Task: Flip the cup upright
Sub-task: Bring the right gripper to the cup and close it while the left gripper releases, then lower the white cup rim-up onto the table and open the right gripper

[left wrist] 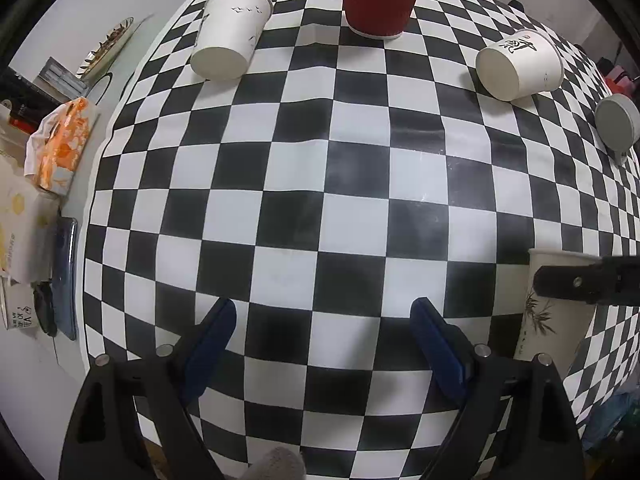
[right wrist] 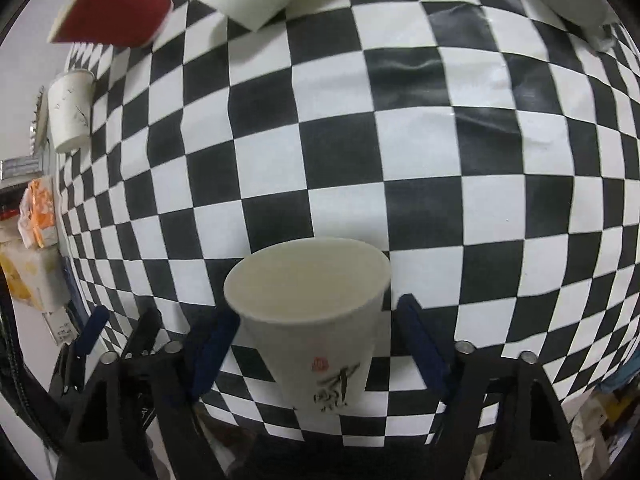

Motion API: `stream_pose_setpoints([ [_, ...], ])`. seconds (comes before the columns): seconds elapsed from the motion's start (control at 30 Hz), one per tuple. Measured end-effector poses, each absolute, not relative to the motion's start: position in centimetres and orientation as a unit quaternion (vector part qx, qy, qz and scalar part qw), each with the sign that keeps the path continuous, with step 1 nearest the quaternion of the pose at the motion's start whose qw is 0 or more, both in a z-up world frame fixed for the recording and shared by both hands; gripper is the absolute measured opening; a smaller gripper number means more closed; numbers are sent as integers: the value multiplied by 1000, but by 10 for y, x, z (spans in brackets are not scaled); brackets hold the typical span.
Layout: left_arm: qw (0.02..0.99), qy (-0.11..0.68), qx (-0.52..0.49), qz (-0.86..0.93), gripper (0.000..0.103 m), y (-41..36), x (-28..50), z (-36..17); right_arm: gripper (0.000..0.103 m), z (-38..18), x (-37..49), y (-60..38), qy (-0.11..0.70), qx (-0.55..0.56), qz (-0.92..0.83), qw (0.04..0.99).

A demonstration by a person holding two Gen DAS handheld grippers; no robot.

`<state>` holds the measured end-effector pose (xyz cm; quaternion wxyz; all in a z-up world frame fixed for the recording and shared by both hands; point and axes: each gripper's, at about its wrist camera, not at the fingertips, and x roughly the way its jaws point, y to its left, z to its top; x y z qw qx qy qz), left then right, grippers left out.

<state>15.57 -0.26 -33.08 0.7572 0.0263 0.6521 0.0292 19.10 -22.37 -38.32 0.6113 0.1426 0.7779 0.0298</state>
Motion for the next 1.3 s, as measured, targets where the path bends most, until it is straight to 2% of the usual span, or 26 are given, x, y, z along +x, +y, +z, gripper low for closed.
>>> stream_pose_setpoints([
  [0.07,757,652,26,26,89,-4,156,-331,70,-382,192,-220,776,133,33,616],
  [0.27,756,654,25,18,89,-9,162,-333,68,-357,194,-214,734,112,27,669],
  [0.57,756,654,18,19,89,-5,181,-343,67,-318,197,-222,574,97,-17,813],
  [0.8,755,655,24,15,89,-3,184,-349,67,-318,165,-219,486,75,-33,870],
  [1.2,759,651,30,2,89,5,162,-350,71,-321,123,-205,486,59,-33,871],
  [1.3,763,645,32,-3,89,10,161,-344,83,-328,119,-203,511,58,-39,857],
])
